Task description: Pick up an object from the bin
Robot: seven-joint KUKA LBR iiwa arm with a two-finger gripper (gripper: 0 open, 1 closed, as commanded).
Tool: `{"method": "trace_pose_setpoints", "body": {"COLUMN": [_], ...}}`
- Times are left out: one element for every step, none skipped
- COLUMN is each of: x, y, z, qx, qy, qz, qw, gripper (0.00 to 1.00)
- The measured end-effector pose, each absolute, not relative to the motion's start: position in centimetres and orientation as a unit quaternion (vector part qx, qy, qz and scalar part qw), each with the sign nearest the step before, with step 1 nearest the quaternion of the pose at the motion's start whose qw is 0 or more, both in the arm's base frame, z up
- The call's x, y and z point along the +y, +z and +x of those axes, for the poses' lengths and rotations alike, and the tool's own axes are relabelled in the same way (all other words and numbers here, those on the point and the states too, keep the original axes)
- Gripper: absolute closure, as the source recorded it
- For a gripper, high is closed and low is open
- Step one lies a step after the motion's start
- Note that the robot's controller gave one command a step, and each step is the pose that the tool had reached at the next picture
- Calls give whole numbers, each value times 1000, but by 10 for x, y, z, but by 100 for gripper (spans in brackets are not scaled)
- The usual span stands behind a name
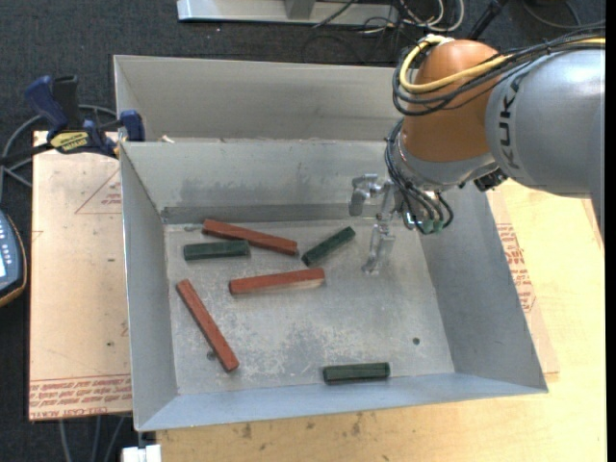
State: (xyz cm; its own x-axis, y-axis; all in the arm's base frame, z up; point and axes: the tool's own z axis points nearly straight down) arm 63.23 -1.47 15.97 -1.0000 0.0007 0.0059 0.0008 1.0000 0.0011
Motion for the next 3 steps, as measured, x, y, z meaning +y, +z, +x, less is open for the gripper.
{"method": "trace_pose_setpoints", "body": {"x": [36, 99, 129], "y": [81, 81, 70], "z": [636, 631, 654], "qx": [-999, -992, -982], "qy": [-1, -2, 3], "qz": [44, -122, -188], "qw": [3, -1, 7], "gripper": [0, 0, 0]}}
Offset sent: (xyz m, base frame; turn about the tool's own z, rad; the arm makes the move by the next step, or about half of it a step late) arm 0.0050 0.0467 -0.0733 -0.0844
